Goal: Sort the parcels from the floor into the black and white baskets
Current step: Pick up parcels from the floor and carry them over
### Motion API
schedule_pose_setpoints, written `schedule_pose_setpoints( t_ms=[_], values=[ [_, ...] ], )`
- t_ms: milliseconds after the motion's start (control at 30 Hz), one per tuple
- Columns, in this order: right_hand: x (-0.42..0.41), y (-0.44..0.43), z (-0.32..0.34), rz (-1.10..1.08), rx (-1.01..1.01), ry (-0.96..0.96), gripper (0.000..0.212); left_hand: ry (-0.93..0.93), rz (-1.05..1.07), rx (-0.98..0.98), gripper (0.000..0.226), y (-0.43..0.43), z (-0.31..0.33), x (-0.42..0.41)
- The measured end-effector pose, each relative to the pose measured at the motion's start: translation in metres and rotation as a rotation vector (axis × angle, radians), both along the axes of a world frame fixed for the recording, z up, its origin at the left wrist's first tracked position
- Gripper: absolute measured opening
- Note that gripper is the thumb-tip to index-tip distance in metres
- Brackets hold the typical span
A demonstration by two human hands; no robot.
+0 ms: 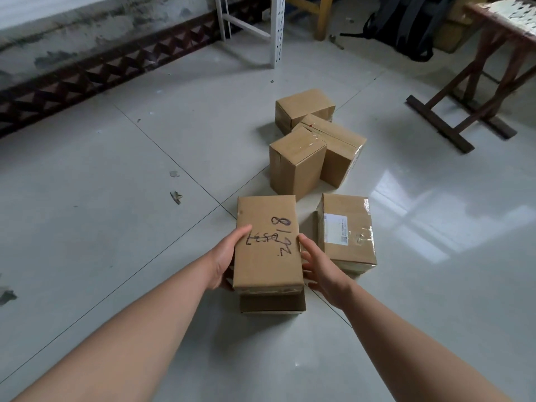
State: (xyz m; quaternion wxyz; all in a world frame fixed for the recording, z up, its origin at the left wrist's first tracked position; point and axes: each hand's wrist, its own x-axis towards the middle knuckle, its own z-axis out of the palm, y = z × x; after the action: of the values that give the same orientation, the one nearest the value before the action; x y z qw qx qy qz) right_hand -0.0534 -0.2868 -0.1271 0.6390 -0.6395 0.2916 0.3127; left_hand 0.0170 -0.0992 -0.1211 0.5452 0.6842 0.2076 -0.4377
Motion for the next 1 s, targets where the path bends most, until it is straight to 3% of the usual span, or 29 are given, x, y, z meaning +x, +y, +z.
schedule_pose_setpoints(
  t_ms=[167, 333, 433, 567, 933, 1000],
  values=[
    [0.019, 0.004, 0.022, -0.130, 0.075, -0.079, 0.037, -0.086, 0.104, -0.046, 0.042, -0.004, 0.016, 0.010],
    [0.039, 0.013, 0.110, -0.155, 0.085, -0.092, 0.034, -0.096, 0.230, -0.076, 0.040, 0.007, 0.091, 0.015],
    [0.050, 0.018, 0.174, -0.148, 0.091, -0.084, 0.038, -0.089, 0.272, -0.104, 0.048, 0.015, 0.161, 0.015],
    [0.058, 0.036, 0.279, -0.092, 0.028, -0.090, 0.047, -0.100, 0.297, -0.093, 0.039, 0.032, 0.267, 0.011],
    [0.054, 0.089, 0.610, 0.119, 0.006, -0.222, 0.048, -0.241, 0.436, -0.033, 0.041, 0.089, 0.604, -0.036],
    [0.046, 0.105, 0.662, 0.194, -0.009, -0.233, 0.061, -0.279, 0.477, -0.007, 0.042, 0.102, 0.658, -0.056]
  ],
)
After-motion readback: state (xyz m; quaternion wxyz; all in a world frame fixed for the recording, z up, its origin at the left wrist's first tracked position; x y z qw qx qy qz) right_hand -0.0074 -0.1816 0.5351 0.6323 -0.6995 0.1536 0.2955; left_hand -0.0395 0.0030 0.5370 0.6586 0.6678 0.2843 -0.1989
